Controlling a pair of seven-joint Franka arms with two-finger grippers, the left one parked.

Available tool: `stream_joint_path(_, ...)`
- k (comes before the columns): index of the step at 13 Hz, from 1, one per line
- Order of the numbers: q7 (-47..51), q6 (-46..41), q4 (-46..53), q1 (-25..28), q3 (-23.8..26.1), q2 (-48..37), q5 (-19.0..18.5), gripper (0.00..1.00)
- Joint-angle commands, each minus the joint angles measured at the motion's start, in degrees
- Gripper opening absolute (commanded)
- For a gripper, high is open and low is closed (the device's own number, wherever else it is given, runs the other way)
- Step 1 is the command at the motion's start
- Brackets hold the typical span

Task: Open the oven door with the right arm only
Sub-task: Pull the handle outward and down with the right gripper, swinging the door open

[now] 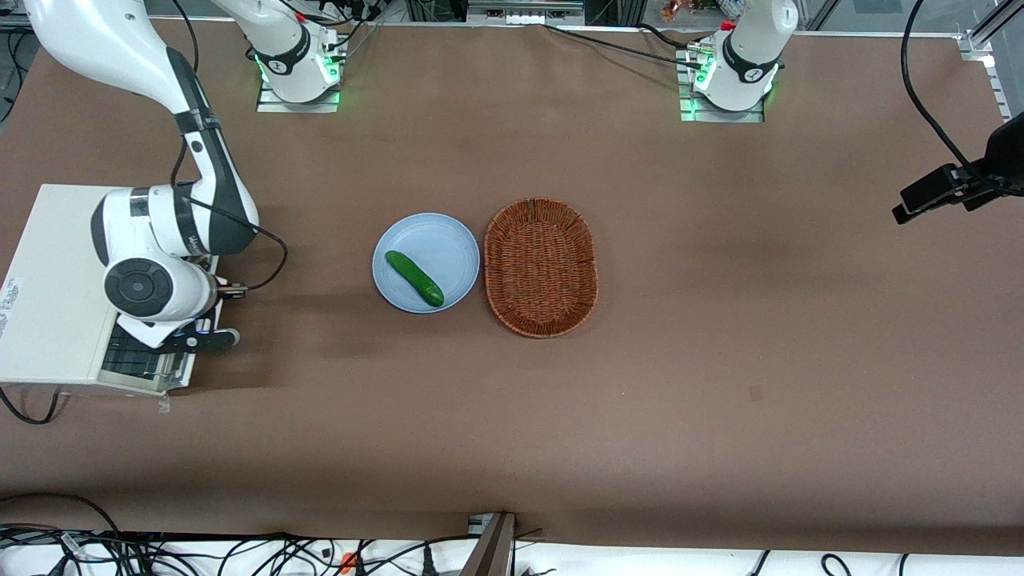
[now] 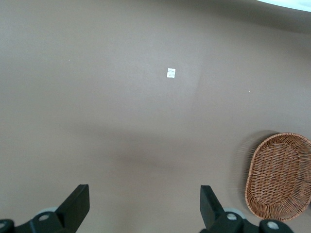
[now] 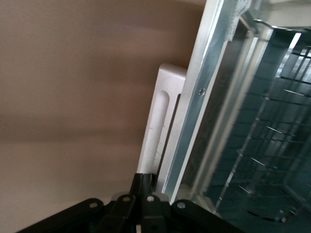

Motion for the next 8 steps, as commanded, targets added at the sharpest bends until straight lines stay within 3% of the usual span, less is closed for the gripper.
stream_joint_path(1,-0.3,5.4,1.0,-1.8,-1.9,5.1,-3.0,0.00)
stream_joint_path(5,-0.2,9.2,0.9,-2.0,-1.9,8.6,-2.8,0.00)
stream_joint_path(8,-0.4,9.8,0.9,-2.0,-1.9,10.0,-0.1,0.00)
